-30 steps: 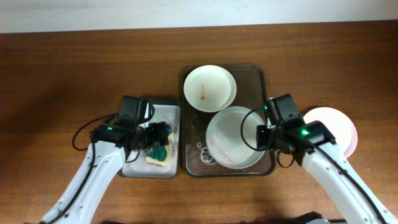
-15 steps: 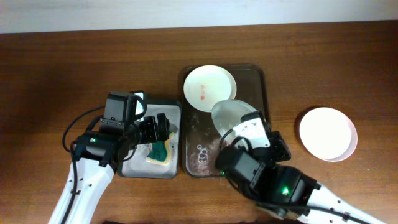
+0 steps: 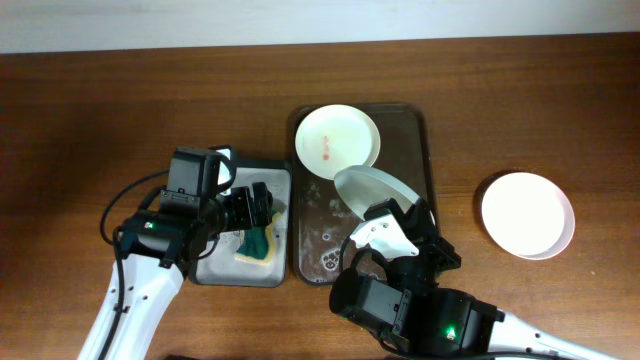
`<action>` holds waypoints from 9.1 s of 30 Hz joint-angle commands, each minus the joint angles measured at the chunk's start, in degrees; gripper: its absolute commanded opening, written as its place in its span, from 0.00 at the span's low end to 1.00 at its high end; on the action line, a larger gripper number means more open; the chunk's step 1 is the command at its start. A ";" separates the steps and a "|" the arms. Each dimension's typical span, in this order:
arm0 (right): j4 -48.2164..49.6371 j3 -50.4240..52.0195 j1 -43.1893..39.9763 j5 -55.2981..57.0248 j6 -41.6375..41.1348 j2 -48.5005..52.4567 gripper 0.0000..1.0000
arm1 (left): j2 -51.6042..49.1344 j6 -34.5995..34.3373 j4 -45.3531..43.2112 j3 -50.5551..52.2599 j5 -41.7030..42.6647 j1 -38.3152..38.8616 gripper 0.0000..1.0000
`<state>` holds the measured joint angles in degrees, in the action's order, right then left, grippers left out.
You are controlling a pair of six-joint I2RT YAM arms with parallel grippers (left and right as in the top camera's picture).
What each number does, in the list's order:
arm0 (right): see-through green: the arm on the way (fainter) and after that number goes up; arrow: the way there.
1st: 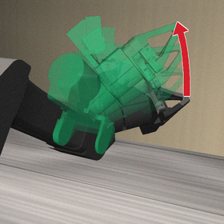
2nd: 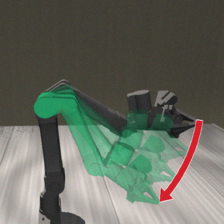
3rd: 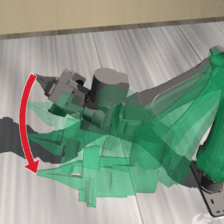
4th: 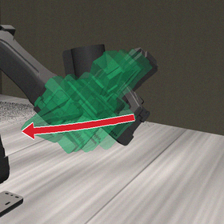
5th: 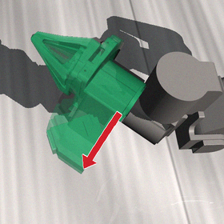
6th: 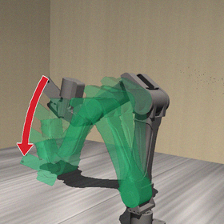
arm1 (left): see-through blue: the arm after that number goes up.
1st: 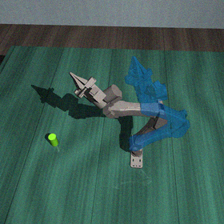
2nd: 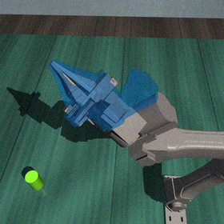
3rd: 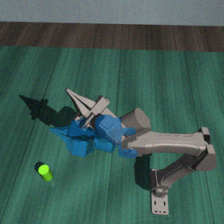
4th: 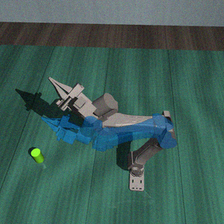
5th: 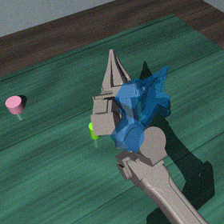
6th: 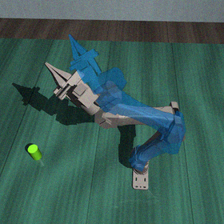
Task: Clean dirty plates on tray and stack at the side
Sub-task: 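Lift the plate with the right gripper and stack it on the side plate, then grasp the back plate with the right gripper and drag it forward, then scrub the plate with the sponge in the left gripper, then lift the plate with the right gripper and place it on the stack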
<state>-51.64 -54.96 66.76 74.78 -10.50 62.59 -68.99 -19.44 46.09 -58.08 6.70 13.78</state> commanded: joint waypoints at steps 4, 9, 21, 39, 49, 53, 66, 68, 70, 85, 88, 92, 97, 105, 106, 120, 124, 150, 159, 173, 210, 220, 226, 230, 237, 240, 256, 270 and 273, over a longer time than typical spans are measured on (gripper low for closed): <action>0.17 -1.25 0.35 2.43 -0.42 -0.02 0.04 | 0.13 0.26 -0.07 -0.85 0.59 -0.20 0.99; 0.22 -1.25 0.35 2.34 -1.27 -0.02 0.04 | 0.13 0.26 -0.07 -0.85 0.59 -0.20 0.99; -6.25 -1.55 -16.13 -21.22 -28.48 1.16 0.04 | 0.13 0.26 -0.07 -0.85 0.59 -0.20 0.99; 4.04 -1.62 -109.55 -82.97 -12.17 25.16 0.20 | 0.13 0.26 -0.07 -0.85 0.59 -0.20 1.00; 15.76 -4.22 -69.51 -97.94 4.28 17.31 0.71 | 0.11 0.26 -0.07 -0.85 0.59 -0.20 0.99; 33.64 -4.22 -56.02 -88.91 4.02 29.51 0.60 | 0.13 0.26 -0.07 -0.85 0.59 -0.20 0.99; 26.73 -23.50 -55.95 -92.11 -4.22 54.18 0.04 | 0.13 0.26 -0.07 -0.85 0.59 -0.20 0.99; 17.59 -23.50 -55.93 -91.17 -5.55 48.94 0.04 | 0.13 0.26 -0.07 -0.85 0.59 -0.17 0.99; 6.49 -23.50 -55.91 -87.82 -10.29 43.10 0.04 | 0.13 0.26 -0.07 -0.85 0.59 -0.20 0.99; 16.68 10.36 -51.74 -83.82 -13.77 17.84 0.04 | 0.13 0.26 -0.07 -0.85 0.59 -0.20 0.99; 18.84 11.34 -51.74 -83.30 -12.90 18.88 0.04 | 0.13 -0.66 0.04 -0.85 2.73 -0.17 0.99; 8.35 7.87 -51.82 -85.31 -11.91 10.99 0.29 | -0.55 -0.57 4.22 -0.83 4.57 -0.17 1.00; -3.63 8.83 -50.21 -80.70 -12.28 -21.14 0.48 | -2.64 3.43 6.58 -0.79 0.76 -0.17 0.97; 3.65 14.60 -50.27 -84.89 -4.70 -11.47 0.63 | -4.02 4.79 5.38 1.44 -4.24 1.70 0.92; 3.85 14.60 -50.27 -86.16 -4.70 -9.53 0.63 | -4.76 4.72 4.92 2.27 -4.66 2.19 0.92; 5.25 14.60 -50.27 -88.11 -4.74 -2.34 0.53 | -26.43 2.43 -7.23 4.11 -2.62 3.32 0.00; 6.69 14.60 -50.27 -86.29 -4.94 -2.25 0.52 | -21.11 2.47 -0.46 0.11 -5.03 3.32 0.00; 25.66 14.67 -56.65 -88.54 -3.58 27.54 0.04 | -31.34 -13.22 -32.54 -0.46 13.64 25.88 0.00; 24.83 14.67 -56.68 -88.54 -3.65 27.54 0.04 | -44.68 -24.85 -17.84 -3.48 -5.86 26.56 0.00; 24.04 14.67 -56.65 -88.54 -3.67 27.54 0.04 | -49.03 -12.81 -21.68 -15.78 15.98 29.55 0.00; 16.61 9.77 -35.74 -44.76 2.21 -12.04 0.04 | -10.21 3.08 -9.16 8.44 -4.72 0.02 0.20; 11.58 2.86 -8.59 -9.18 7.54 -11.96 0.04 | 7.89 3.06 1.51 2.78 -1.55 0.04 1.00; 16.65 2.86 2.80 7.67 20.81 -10.38 0.04 | 9.40 3.06 2.54 2.80 -1.53 0.04 1.00; 22.47 2.86 3.02 12.09 26.80 -8.59 0.04 | 9.40 3.06 2.60 2.80 -1.53 0.04 1.00; 23.02 2.86 2.97 12.09 26.77 -8.48 0.04 | 9.40 3.06 2.64 2.80 -1.53 0.04 0.99; 23.61 2.89 2.97 9.42 24.50 -8.46 0.04 | 9.40 3.06 2.64 2.80 -1.53 0.02 1.00; 37.48 2.93 -2.45 11.98 32.50 -6.91 0.04 | 9.40 3.06 2.64 2.80 -1.53 0.02 1.00; 11.50 2.86 -33.90 -48.59 -19.61 -8.59 0.04 | 9.40 3.06 2.64 2.80 -1.53 0.04 0.99; 9.84 2.86 -57.13 -70.01 -19.54 -8.74 0.04 | 9.38 3.06 2.64 2.80 -1.53 0.04 1.00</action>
<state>-40.80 -51.59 23.66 25.87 -25.80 54.57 -59.99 -16.67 48.88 -54.46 4.54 14.06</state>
